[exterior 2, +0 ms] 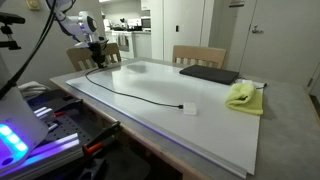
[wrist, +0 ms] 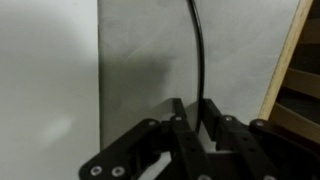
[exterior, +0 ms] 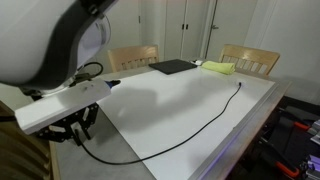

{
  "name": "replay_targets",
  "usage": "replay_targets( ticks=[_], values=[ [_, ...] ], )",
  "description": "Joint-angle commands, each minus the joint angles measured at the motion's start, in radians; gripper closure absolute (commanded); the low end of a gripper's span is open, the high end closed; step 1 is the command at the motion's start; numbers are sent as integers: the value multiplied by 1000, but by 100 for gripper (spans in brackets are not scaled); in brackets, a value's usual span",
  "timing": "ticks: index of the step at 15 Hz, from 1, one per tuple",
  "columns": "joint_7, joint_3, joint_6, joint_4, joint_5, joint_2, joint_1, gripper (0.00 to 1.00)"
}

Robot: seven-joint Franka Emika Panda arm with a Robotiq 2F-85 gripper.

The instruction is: Put the charger in a circle

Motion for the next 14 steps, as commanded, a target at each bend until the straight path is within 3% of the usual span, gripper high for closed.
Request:
replay_targets(
  ticks=[1,14],
  values=[
    [1,12,15,-14,25,2,-16,99],
    [-166,5,-11,-67,2,-140,-56,99]
  ],
)
